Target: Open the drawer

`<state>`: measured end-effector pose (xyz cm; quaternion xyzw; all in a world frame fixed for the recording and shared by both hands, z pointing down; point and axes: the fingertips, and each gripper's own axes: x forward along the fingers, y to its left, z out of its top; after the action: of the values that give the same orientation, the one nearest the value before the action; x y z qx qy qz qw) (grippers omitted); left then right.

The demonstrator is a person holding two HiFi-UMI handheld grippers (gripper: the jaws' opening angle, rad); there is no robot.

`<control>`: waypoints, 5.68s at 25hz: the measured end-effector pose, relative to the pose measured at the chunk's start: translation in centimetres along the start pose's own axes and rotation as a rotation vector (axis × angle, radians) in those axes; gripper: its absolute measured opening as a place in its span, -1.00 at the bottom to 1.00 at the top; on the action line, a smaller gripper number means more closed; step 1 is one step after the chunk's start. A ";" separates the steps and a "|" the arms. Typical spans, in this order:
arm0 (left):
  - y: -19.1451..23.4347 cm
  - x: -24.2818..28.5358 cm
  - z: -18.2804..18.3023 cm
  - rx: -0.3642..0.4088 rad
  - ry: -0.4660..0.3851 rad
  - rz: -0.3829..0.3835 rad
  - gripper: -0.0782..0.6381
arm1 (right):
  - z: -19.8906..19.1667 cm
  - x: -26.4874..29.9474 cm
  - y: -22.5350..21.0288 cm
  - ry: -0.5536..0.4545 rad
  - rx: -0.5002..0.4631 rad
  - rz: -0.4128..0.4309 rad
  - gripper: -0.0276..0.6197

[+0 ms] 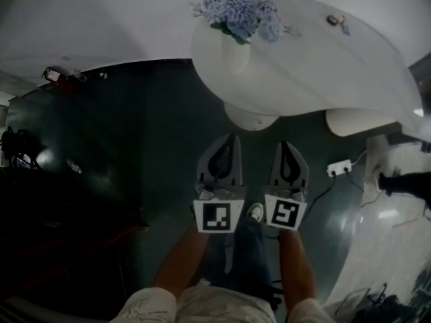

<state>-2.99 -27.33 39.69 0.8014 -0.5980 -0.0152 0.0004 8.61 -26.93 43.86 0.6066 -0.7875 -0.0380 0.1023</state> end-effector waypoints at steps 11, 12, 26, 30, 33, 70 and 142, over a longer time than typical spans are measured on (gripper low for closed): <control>0.8 1.1 -10.4 -0.043 0.018 0.035 -0.79 | -10.0 3.8 1.1 0.020 0.008 -0.004 -0.91; 0.9 1.2 -11.0 -0.037 0.020 0.033 -0.79 | -10.8 4.2 1.1 0.027 0.005 -0.006 -0.91; 0.9 2.7 -16.4 -0.023 0.049 0.016 -0.79 | -19.5 9.1 0.9 0.144 0.070 -0.011 -0.91; 0.7 2.7 -17.2 -0.027 0.068 0.016 -0.79 | -20.8 11.3 0.5 0.158 0.077 -0.003 -0.64; 0.7 2.9 -17.5 -0.032 0.086 0.019 -0.79 | -22.0 13.1 0.4 0.195 0.076 0.003 -0.51; 0.9 2.3 -18.5 -0.004 0.116 0.019 -0.79 | -25.4 11.4 0.5 0.250 0.087 -0.076 -0.59; -0.6 -2.3 -7.0 -0.022 0.063 0.021 -0.79 | -13.6 -7.1 2.8 0.203 0.050 0.084 -0.55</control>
<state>-2.92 -25.07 46.76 0.7951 -0.6059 0.0037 0.0283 10.49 -18.50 56.80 0.5762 -0.7985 0.0477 0.1677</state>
